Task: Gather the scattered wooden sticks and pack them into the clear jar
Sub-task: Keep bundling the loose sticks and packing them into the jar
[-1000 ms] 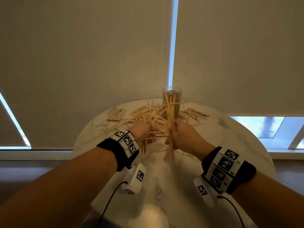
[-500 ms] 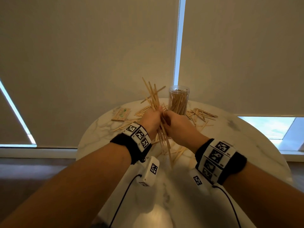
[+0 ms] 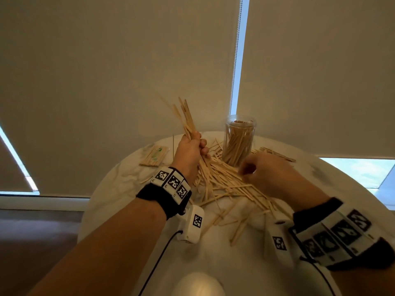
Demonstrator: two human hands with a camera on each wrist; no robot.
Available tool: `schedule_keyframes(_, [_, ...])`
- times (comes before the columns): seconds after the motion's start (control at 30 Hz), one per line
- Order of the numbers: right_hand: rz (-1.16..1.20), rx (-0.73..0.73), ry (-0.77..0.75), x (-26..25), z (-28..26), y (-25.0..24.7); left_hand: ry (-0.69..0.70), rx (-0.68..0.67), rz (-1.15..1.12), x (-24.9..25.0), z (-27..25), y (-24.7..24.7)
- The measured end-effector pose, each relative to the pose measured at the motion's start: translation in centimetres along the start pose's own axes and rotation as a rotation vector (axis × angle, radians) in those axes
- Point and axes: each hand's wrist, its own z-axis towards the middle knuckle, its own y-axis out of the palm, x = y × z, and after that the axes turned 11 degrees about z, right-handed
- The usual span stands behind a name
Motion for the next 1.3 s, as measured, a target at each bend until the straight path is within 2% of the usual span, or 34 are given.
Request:
schedule_keyframes(0.17, [0.055, 0.094, 0.075, 0.8, 1.4, -3.8, -0.027, -0.121, -0.02, -0.2, 0.7, 1.1])
schedule_keyframes(0.27, [0.102, 0.232, 0.087, 1.4, 1.9, -5.9, -0.023, -0.137, -0.07, -0.2, 1.4, 2.0])
schedule_keyframes(0.37, [0.29, 0.379, 0.025, 1.5, 2.4, -7.2, -0.029, -0.195, -0.082, 0.1, 1.6, 3.0])
schedule_keyframes(0.5, [0.699, 0.415, -0.084, 0.4, 3.2, -5.9, -0.055, -0.382, 0.012, 0.3, 0.2, 5.1])
schedule_keyframes(0.57, [0.757, 0.464, -0.132, 0.1, 3.9, -4.9, -0.055, -0.51, 0.063, 0.2, -0.7, 6.2])
schedule_keyframes(0.63, [0.693, 0.531, -0.163, 0.2, 4.5, -4.4, -0.068, -0.589, 0.061, 0.2, -1.3, 6.9])
schedule_keyframes(0.73, [0.621, 0.61, -0.176, 0.8, 4.8, -4.6, -0.107, -0.567, 0.011, 0.1, -1.4, 7.6])
schedule_keyframes(0.83, [0.658, 0.711, -0.161, 1.4, 4.5, -5.5, -0.103, -0.456, -0.022, 0.1, -1.5, 7.9])
schedule_keyframes(0.97, [0.703, 0.614, -0.094, 1.1, 4.1, -5.6, -0.005, -0.294, 0.005, 0.0, -1.4, 7.7])
schedule_keyframes(1.13, [0.574, 0.282, -0.058, -0.8, 3.7, -3.5, 0.13, -0.214, 0.137, 0.2, -1.0, 7.4])
schedule_keyframes(1.17, [0.541, 0.252, -0.068, -1.1, 3.8, -3.0, 0.141, -0.214, 0.161, 0.3, -1.0, 7.3])
schedule_keyframes(1.3, [0.377, 0.28, -0.078, -1.2, 4.1, -2.3, 0.153, -0.246, 0.186, 0.3, -1.4, 7.3])
